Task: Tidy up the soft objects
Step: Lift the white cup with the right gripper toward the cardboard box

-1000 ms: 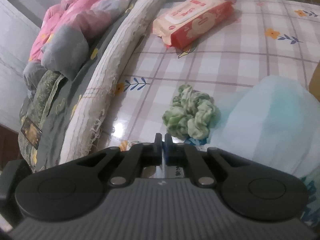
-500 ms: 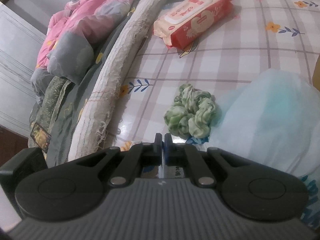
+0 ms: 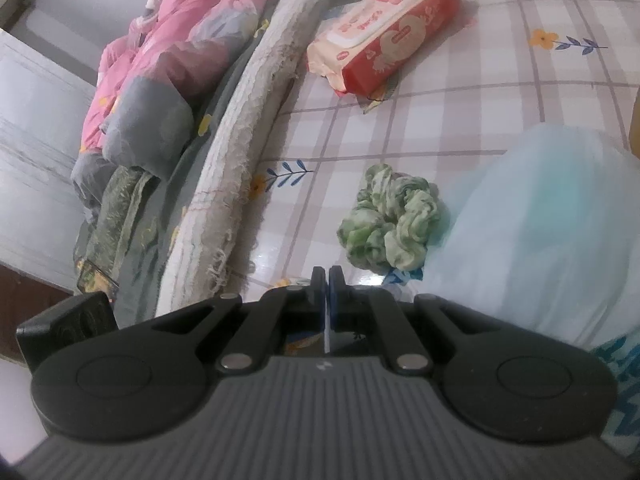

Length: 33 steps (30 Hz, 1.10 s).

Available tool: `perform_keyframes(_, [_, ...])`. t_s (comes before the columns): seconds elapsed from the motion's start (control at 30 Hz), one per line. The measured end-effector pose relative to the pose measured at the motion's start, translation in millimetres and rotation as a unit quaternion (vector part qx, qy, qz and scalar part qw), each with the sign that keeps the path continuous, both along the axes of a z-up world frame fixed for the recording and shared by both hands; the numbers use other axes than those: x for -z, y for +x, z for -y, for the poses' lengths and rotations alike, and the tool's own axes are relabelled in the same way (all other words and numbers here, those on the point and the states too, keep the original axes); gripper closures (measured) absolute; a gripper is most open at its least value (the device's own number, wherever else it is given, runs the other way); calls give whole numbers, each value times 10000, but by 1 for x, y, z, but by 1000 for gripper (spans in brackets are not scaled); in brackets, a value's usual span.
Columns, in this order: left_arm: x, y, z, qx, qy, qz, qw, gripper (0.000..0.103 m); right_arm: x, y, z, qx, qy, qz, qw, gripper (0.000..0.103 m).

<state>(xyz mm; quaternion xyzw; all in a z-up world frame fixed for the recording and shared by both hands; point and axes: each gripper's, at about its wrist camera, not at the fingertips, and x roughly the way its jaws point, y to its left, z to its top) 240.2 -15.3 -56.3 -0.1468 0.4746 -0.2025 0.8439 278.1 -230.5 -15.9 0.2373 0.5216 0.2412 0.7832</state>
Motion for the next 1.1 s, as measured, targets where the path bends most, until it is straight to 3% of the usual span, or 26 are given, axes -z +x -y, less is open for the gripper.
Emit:
perform_keyframes(0.27, [-37, -22, -10, -147, 70, 320, 9994, 43, -27, -14, -4, 33, 298, 142, 9994, 102])
perform_keyframes(0.63, [-104, -66, -9, -78, 100, 969, 9952, 43, -94, -57, -1, 97, 668, 660, 9955, 102])
perform_keyframes(0.83, [-133, -85, 24, 396, 55, 1228, 9916, 43, -128, -100, 35, 459, 761, 1002, 9910, 102])
perform_keyframes(1.1, [-143, -103, 115, 1521, -30, 1165, 9815, 43, -143, -174, 134, 1460, 790, 1096, 9800, 100])
